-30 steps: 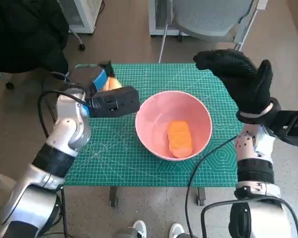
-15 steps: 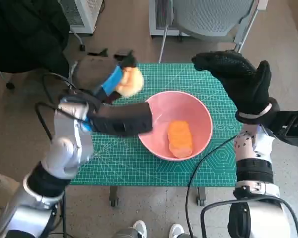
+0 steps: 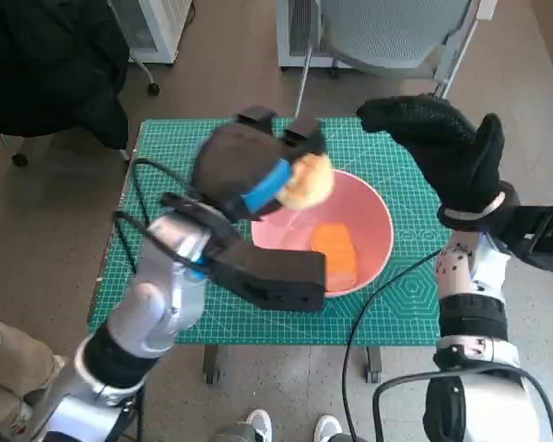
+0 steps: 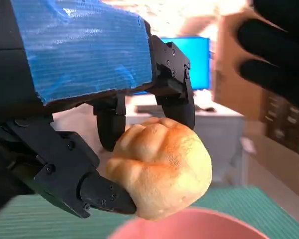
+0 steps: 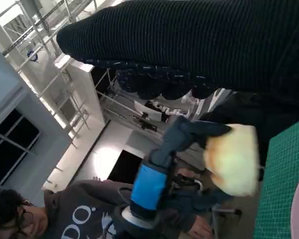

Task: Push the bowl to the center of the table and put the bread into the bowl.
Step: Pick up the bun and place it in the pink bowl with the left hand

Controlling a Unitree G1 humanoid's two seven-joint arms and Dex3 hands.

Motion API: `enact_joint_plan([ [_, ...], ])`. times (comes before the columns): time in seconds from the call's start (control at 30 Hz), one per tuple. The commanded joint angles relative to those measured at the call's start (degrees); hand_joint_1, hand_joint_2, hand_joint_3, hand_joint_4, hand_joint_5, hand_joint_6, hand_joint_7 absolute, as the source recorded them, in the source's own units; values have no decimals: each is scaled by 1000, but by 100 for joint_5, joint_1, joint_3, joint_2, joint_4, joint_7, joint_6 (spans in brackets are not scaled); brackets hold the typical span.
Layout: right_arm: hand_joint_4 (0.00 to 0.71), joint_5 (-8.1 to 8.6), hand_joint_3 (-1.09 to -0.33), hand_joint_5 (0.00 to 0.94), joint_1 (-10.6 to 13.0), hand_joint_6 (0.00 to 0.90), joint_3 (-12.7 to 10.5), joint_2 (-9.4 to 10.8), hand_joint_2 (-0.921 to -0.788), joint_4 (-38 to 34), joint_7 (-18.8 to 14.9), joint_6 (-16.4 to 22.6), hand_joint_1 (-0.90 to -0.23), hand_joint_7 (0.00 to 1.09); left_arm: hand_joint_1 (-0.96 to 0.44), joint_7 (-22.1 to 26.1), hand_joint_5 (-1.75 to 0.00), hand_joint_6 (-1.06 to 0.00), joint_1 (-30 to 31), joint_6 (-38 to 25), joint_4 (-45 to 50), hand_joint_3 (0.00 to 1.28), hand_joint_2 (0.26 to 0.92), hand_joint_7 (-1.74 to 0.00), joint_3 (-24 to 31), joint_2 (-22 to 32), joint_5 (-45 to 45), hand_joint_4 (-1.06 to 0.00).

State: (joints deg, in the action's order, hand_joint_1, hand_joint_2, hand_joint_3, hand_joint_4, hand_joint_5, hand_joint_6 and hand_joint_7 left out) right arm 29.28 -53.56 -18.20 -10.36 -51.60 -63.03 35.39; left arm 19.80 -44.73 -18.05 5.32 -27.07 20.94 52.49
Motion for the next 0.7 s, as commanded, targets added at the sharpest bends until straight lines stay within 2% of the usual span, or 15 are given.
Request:
enact_joint_plan([
  [0.03, 198, -1, -686, 2, 88, 265, 2, -20, -921, 66, 7, -71, -677, 4, 5, 213, -1476, -549, -265, 46, -602, 542, 724, -1282, -149, -238, 17, -512],
  [0.23, 197, -9, -688, 1, 180, 264, 27, -27, -921, 241, 46, -107, -685, 3, 3, 370, -1362, -503, -432, -24, -1031, 257, 891, -1326, -224, -489, 69, -503],
  [0.43, 196, -46, -690, 0, 244, 263, 41, -52, -921, 363, 132, -120, -683, 2, 3, 308, -1354, -498, -426, 61, -1251, 214, 916, -1330, -213, -630, 16, -499],
  [0.5, 195, -65, -692, 0, 255, 262, 44, -60, -921, 374, 173, -118, -681, 2, 6, 314, -1406, -489, -410, 84, -1281, 204, 918, -1227, -193, -662, -23, -545],
  [0.7, 191, -96, -696, 2, 290, 258, 68, -64, -921, 400, 279, -110, -680, 2, 3, 331, -1336, -510, -370, 174, -1414, 152, 920, -1170, -123, -735, -227, -636],
])
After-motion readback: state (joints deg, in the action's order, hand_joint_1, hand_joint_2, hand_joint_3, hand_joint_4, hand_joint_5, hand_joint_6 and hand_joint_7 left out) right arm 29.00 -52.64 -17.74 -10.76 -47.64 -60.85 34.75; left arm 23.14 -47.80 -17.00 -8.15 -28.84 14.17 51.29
